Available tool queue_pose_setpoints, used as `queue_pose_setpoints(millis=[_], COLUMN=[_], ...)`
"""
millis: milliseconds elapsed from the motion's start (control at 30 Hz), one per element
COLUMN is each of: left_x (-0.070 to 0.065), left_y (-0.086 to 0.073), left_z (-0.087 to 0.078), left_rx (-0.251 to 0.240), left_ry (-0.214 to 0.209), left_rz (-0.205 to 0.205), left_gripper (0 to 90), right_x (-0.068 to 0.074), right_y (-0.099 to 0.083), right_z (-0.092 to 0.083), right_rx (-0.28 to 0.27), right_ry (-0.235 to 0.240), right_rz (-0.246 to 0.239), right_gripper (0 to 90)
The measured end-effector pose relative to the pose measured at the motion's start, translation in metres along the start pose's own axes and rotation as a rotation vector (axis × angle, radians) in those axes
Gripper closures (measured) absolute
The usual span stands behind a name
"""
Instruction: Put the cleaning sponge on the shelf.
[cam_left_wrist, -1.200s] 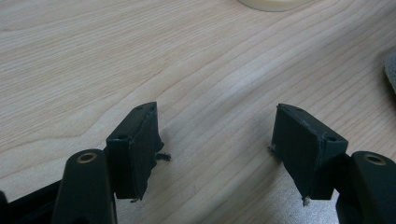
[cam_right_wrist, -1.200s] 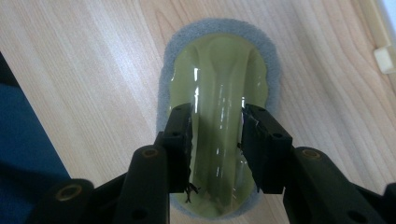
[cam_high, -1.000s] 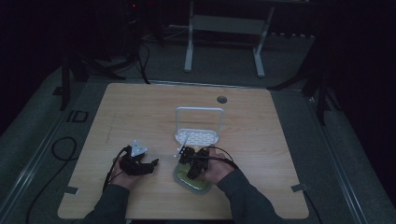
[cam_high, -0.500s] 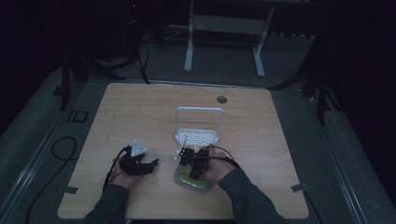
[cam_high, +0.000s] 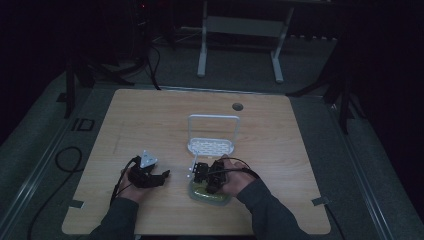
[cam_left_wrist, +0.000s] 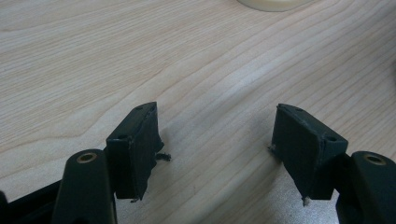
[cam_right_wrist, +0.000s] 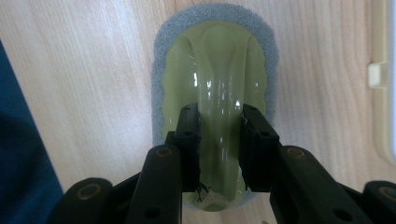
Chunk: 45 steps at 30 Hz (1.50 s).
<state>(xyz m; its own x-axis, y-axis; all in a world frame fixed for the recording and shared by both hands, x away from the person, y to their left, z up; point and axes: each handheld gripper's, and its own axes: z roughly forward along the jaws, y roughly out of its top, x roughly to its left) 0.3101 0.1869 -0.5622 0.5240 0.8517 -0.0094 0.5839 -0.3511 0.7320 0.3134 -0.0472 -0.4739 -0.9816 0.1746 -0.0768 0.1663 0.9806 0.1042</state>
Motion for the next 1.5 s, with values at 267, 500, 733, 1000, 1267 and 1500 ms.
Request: queue_pose_setpoints(millis=[267,500,733,1000,1267,1500], left_x=[0.0,0.0,0.0,0.0,0.0,0.0], left_y=[0.0,0.0,0.0,0.0,0.0,0.0], left_z=[0.0,0.0,0.0,0.0,0.0,0.0], left_rx=[0.001,0.0,0.0,0.001,0.001,0.001], left_ry=[0.0,0.0,0.0,0.0,0.0,0.0], left_rz=[0.001,0.001,0.001,0.002,0.001,0.0], left_gripper=[32.3,32.3,32.3,32.3,32.3,32.3], right_x=[0.001,0.0,-0.002,-0.004,-0.008,-0.01], right_y=[-0.005,-0.007,-0.008,-0.008,-0.011,-0.013], right_z=[-0.001,-0.001,-0.001,-0.004,-0.005,-0.005], right_rx=[-0.022,-0.029,-0.03,-0.047,-0.056,-0.055], right_ry=[-0.05,-0.086,-0.114,-0.137,-0.17,-0.177], right_rz=[-0.055,-0.087,-0.11,-0.127,-0.133,-0.141], right_gripper=[71.4,71.5,71.5,71.6,71.6,71.6])
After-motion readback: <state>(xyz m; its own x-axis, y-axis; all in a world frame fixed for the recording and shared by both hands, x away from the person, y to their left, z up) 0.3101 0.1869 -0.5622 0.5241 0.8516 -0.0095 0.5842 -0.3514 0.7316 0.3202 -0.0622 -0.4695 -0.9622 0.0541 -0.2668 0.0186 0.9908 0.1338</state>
